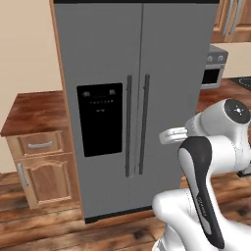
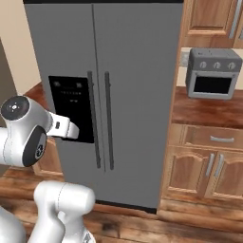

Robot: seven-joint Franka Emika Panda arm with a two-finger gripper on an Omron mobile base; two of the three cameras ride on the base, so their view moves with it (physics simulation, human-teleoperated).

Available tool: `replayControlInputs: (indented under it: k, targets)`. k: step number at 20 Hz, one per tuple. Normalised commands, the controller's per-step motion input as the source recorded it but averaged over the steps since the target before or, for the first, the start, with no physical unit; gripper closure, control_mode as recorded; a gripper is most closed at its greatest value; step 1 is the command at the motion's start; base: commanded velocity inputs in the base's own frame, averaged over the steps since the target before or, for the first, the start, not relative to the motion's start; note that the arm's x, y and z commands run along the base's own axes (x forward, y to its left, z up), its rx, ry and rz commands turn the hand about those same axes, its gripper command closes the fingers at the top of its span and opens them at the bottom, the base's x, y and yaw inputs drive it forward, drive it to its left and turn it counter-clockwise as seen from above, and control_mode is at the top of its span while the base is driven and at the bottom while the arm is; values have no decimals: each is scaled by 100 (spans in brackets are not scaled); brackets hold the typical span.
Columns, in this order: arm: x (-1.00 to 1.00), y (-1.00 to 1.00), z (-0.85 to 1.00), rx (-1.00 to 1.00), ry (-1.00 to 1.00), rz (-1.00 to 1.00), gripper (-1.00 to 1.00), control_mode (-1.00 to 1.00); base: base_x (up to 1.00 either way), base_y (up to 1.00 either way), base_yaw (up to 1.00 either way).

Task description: Move the hot dog bun to the plate on the dining table and place the condiment next to that plate. Then navigate to the fridge and take the sausage and place it on the plate as well.

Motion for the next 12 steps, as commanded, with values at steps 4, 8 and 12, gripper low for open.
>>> replayControlInputs:
  k: [4, 8, 12]
  targets:
    - [0, 0, 0, 0, 0, 0, -100, 100, 36, 0, -3]
    - [0, 0, 0, 0, 0, 0, -100, 100, 39, 0, 0]
    - [37, -2, 2, 0, 0, 0, -100, -100, 10, 0, 0]
